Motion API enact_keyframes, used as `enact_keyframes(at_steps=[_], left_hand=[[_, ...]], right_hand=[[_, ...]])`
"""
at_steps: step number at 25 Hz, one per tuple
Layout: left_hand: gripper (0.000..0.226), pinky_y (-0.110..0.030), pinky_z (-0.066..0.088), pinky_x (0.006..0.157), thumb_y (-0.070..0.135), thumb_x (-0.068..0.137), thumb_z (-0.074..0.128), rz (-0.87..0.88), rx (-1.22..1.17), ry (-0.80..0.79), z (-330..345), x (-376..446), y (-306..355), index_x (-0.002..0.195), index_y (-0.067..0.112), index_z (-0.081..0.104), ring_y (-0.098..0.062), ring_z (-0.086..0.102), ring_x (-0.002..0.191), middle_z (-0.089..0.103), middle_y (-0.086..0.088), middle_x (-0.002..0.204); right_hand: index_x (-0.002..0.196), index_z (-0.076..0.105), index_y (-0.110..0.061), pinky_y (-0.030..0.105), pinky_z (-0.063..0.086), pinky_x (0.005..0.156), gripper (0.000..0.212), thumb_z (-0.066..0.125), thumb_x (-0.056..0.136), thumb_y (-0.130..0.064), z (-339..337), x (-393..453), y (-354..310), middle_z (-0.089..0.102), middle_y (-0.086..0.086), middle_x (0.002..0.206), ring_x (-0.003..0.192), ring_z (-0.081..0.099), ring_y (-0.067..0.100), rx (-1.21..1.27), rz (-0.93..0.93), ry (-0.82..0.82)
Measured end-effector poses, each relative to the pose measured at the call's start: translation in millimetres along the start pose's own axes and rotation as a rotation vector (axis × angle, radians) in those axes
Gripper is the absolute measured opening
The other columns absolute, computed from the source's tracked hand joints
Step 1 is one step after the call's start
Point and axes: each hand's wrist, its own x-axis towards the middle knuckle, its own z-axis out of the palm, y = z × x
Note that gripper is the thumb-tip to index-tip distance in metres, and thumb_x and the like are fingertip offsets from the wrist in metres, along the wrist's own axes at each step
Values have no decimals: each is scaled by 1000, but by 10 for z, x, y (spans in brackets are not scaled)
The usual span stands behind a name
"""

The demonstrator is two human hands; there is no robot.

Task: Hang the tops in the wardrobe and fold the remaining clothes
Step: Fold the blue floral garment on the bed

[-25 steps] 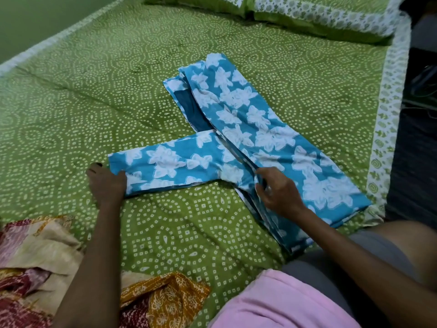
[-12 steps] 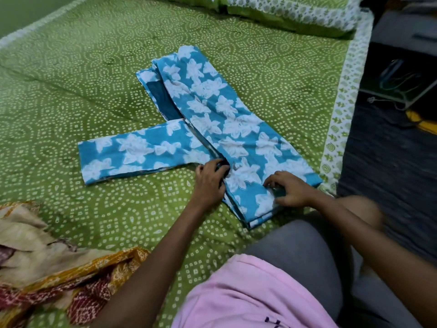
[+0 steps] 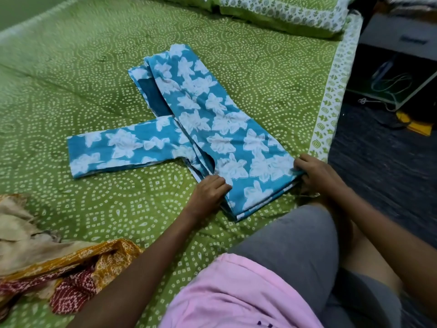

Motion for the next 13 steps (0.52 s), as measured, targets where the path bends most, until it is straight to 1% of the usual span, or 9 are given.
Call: enact_keyframes(at_steps=[1, 3, 5, 6, 8, 9, 10, 11, 13], left_hand=[[17, -31, 45, 60, 5, 78, 51, -22, -27, -26, 16, -28, 32, 80, 5, 67, -22, 56, 66, 61, -8, 71], [25, -29, 46, 57, 9, 75, 43, -58, -51, -112, 32, -45, 70, 79, 6, 67, -21, 56, 66, 60, -7, 72], [27, -28, 48, 54, 11, 71, 40, -31, -52, -203, 26, -10, 59, 75, 7, 66, -20, 55, 63, 60, -5, 70], [25, -27, 49, 53, 10, 71, 42, -6, -66, -253, 0, 40, 52, 74, 8, 67, -19, 55, 62, 61, -4, 69], [23, -25, 51, 60, 7, 71, 49, -10, -190, -340, -107, 141, 12, 83, 8, 70, -20, 59, 69, 65, -5, 75], [25, -25, 50, 66, 8, 72, 52, -93, -295, -389, -173, 191, -32, 90, 8, 70, -19, 60, 75, 66, -5, 82], [27, -26, 50, 70, 11, 73, 54, -250, -424, -384, -228, 234, -99, 95, 8, 69, -18, 60, 80, 66, -5, 87], [26, -27, 51, 73, 13, 75, 54, -444, -515, -244, -283, 295, -174, 96, 8, 67, -17, 59, 81, 64, -5, 89], [21, -32, 49, 79, 12, 82, 56, -867, -511, 92, -322, 437, -443, 101, 6, 62, -20, 57, 88, 58, -5, 96]], right_hand=[[102, 55, -11, 30, 39, 62, 22, 61, 81, -5, 23, -17, 26, 51, 7, 103, 85, 54, 26, -34, -18, -32], [100, 52, -21, 30, 40, 64, 23, 62, 80, -14, -20, 6, -6, 49, 3, 105, 85, 50, 19, -107, 36, -217], [83, 47, -28, 27, 35, 64, 16, 60, 79, -20, -176, 153, -140, 49, 0, 101, 87, 46, 16, -162, 118, -386], [79, 46, -28, 27, 34, 66, 14, 59, 80, -24, -250, 246, -250, 48, 0, 98, 89, 46, 16, -182, 136, -391], [92, 53, -21, 29, 37, 72, 12, 57, 81, -25, -265, 439, -541, 50, 2, 103, 96, 47, 18, -81, 105, -216], [102, 55, -18, 31, 39, 76, 19, 56, 84, -23, -201, 515, -730, 51, 4, 110, 101, 48, 20, 74, 81, -121], [111, 54, -15, 33, 41, 82, 25, 56, 87, -21, -113, 561, -961, 51, 5, 118, 107, 48, 22, 262, 52, -76], [117, 53, -13, 34, 40, 87, 29, 55, 90, -24, -5, 585, -1199, 50, 6, 123, 112, 48, 23, 408, 25, -83], [118, 51, -11, 37, 39, 88, 44, 52, 89, -44, 250, 652, -1616, 52, 9, 120, 110, 48, 26, 444, 9, -108]])
